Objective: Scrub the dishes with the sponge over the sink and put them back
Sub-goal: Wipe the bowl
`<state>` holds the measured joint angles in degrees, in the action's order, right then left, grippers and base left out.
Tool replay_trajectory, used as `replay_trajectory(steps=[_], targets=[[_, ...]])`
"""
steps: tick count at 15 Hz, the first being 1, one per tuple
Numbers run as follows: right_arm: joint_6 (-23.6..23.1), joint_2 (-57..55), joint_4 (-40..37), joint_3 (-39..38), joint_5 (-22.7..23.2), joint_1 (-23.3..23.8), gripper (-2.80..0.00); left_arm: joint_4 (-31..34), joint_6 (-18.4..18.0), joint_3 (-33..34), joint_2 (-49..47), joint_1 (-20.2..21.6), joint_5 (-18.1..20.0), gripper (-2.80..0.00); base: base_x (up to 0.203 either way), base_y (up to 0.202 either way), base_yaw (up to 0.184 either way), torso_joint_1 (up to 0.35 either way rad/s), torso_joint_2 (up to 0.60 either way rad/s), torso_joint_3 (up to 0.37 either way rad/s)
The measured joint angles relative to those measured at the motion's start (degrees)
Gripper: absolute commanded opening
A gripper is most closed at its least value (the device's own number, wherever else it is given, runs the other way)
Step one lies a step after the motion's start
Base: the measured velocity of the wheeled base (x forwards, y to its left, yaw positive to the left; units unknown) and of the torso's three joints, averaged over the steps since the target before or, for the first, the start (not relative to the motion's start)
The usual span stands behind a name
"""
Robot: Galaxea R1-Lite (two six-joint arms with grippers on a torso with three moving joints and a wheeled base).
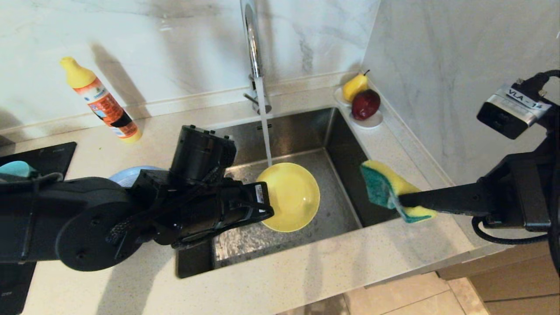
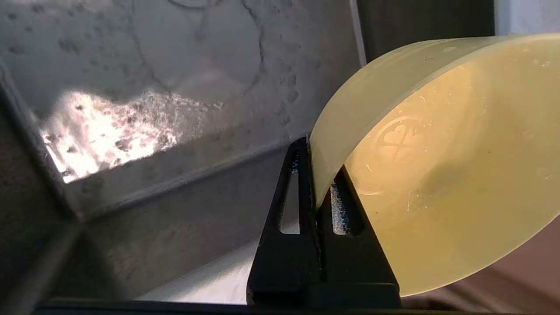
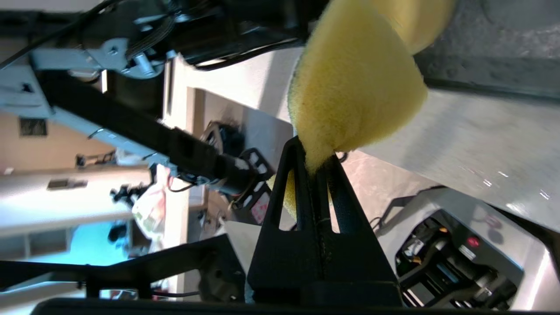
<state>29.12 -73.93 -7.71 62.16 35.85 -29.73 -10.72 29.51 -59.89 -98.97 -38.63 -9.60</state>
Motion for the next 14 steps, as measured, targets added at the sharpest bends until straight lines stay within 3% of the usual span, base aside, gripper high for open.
replay_trajectory(steps=[3, 6, 11, 14], targets=[[0.06, -3.50, 0.11, 2.58, -0.19, -4.05, -2.80, -0.47, 0.89, -2.33, -0.94, -0.04, -3.01, -2.80, 0.000, 0.000, 0.000, 0.000, 0.00, 0.000], [-0.05, -8.33, 0.51, 4.24, -0.71, -7.03, -2.80, -0.53, 0.92, -2.78, -1.11, -0.04, -3.40, -2.80, 0.000, 0.000, 0.000, 0.000, 0.00, 0.000], [-0.24, -16.16, 0.67, 7.92, -2.10, -7.78, -2.80, -2.37, 0.83, -1.77, -0.70, -0.28, -3.77, -2.80, 0.000, 0.000, 0.000, 0.000, 0.00, 0.000], [-0.13, -20.37, 0.63, 10.75, -4.29, -7.78, -2.80, -5.40, 0.24, -0.31, -0.77, -1.19, -6.49, -2.80, 0.000, 0.000, 0.000, 0.000, 0.00, 0.000]])
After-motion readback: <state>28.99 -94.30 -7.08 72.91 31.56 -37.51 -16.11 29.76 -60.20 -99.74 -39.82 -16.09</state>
